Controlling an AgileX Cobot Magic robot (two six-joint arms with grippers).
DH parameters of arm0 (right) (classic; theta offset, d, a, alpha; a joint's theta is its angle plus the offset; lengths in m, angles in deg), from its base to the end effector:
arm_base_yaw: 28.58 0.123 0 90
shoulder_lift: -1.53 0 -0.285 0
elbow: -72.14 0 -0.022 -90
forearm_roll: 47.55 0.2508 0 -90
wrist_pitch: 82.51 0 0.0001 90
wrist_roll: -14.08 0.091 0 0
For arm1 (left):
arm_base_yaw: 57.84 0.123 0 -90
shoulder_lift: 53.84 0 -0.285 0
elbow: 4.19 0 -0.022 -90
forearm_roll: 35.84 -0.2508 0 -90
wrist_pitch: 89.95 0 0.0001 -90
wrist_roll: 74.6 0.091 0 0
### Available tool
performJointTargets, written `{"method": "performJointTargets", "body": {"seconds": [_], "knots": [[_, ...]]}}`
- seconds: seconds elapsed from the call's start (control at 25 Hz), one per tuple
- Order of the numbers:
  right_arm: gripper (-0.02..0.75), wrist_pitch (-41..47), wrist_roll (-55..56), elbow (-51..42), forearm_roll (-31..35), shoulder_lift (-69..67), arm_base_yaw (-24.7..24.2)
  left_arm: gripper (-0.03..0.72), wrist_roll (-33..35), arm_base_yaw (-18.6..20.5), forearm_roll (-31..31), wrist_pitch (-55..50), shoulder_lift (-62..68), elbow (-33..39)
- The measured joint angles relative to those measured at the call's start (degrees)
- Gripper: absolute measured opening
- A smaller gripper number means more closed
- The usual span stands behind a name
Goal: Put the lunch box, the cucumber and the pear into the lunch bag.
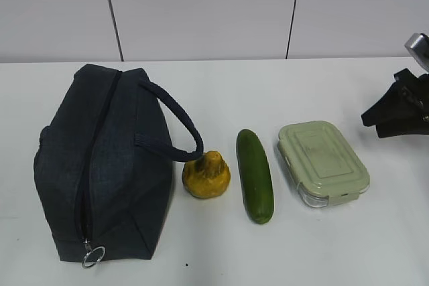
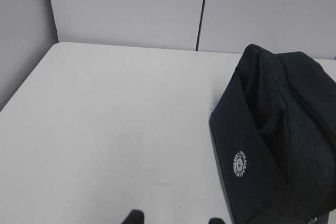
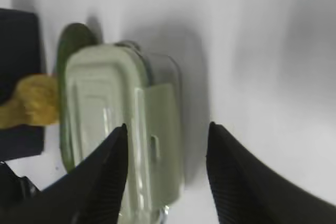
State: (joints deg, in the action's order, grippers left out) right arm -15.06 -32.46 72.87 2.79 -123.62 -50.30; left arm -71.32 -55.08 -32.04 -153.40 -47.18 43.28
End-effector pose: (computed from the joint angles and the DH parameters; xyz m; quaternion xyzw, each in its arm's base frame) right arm 0.3786 -0.0812 0.1685 0.0046 0.9228 0.3619 0.1323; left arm -0.0120 -0.0060 0.2788 0.0066 0.8548 -0.0057 0.5189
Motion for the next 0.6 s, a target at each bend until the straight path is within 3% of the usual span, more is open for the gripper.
{"method": "performJointTargets", "body": {"seconds": [0.12,0.32,0.6], "knots": [[0.439,0.11,0.63,1.42,-3.85,0.00,0.00,0.238,0.00,0.00,0.00,0.00,0.00,0.00],[0.606,0.33,4.63,2.13,-6.54,0.00,0.00,0.238,0.00,0.00,0.00,0.00,0.00,0.00],[0.603,0.46,4.54,2.13,-7.55,0.00,0.96,0.238,0.00,0.00,0.00,0.00,0.00,0.00]]}}
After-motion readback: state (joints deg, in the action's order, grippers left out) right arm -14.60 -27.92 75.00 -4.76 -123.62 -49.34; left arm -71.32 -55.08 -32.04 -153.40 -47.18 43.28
